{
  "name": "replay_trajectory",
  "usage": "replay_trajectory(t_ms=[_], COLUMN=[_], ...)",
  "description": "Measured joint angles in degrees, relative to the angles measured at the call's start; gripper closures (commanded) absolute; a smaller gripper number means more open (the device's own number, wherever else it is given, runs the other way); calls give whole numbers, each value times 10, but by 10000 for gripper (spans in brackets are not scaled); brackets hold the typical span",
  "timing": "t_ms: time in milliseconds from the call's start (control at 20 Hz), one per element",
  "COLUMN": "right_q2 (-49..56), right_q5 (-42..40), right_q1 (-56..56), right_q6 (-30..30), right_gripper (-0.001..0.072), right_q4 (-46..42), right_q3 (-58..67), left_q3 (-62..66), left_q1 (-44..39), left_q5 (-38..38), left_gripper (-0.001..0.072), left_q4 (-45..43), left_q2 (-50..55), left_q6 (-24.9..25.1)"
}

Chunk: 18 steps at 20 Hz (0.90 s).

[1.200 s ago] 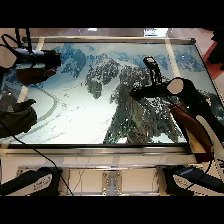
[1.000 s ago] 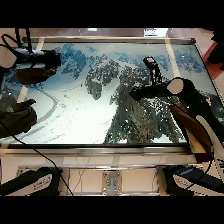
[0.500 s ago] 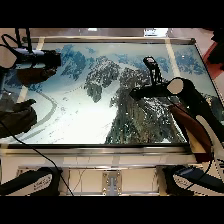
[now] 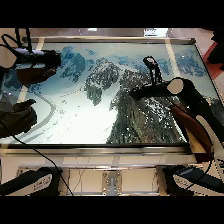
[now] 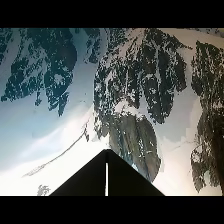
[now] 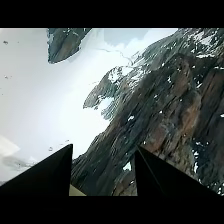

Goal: Fold the shirts.

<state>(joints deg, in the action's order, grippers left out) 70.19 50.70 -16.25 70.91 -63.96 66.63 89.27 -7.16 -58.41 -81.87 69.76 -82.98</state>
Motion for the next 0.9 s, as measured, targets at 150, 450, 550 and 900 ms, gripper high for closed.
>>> replay_trajectory(t_ms=[150,450,550,900], right_q2=[0,0,1,1], right_q5=[-16,-29,-32,-49], right_q1=[0,0,0,0], right_q6=[-3,-4,-4,-4], right_gripper=[267,268,268,267], right_q4=[0,-1,-4,-44], right_q3=[0,0,0,0], left_q3=[0,0,0,0], left_q1=[0,0,0,80], left_q5=[0,20,50,37], left_gripper=[697,686,686,136], left_q4=[0,-1,-29,-209], left_q2=[0,1,3,45], left_q6=[0,0,1,-33])
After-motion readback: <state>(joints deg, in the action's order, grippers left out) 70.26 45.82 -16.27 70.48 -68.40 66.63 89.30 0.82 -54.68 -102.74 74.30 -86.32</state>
